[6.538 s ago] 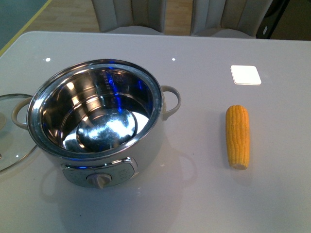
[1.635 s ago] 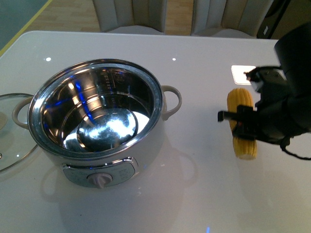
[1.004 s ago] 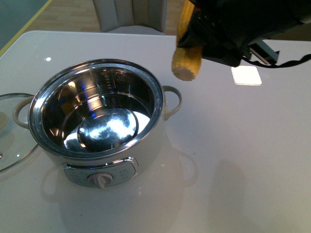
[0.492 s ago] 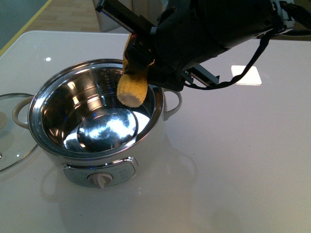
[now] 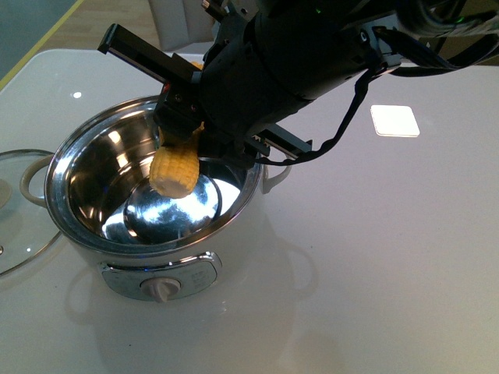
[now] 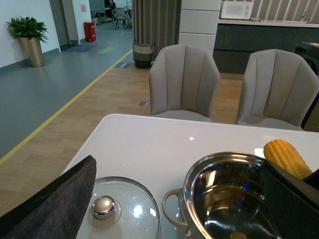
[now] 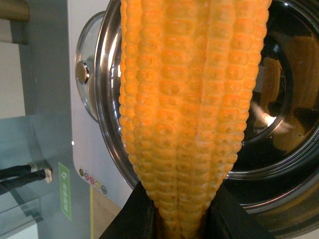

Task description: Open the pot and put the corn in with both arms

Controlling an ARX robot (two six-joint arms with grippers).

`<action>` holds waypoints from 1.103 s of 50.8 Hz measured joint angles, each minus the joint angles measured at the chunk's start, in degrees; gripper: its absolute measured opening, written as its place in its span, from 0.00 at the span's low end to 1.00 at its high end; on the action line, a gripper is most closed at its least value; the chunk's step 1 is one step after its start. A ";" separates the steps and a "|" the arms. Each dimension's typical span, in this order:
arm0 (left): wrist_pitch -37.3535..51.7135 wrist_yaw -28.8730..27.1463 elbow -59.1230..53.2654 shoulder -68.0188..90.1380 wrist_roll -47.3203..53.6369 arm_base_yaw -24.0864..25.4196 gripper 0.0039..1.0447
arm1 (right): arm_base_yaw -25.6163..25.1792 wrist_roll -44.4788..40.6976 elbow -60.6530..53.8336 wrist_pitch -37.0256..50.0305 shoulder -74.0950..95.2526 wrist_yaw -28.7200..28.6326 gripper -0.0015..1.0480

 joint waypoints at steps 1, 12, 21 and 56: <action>-0.02 0.00 0.00 0.00 0.00 0.00 0.94 | 0.04 0.00 0.22 0.00 0.22 0.11 0.14; 0.00 0.00 0.00 0.00 0.00 0.00 0.94 | 0.94 0.31 3.39 -0.74 3.28 0.85 0.15; 0.00 0.00 0.00 0.00 0.00 0.00 0.94 | 1.18 0.70 4.39 -0.85 3.89 0.94 0.52; -0.02 0.00 0.00 0.00 0.00 0.00 0.94 | -15.78 -4.50 -18.08 4.48 -24.85 14.67 0.92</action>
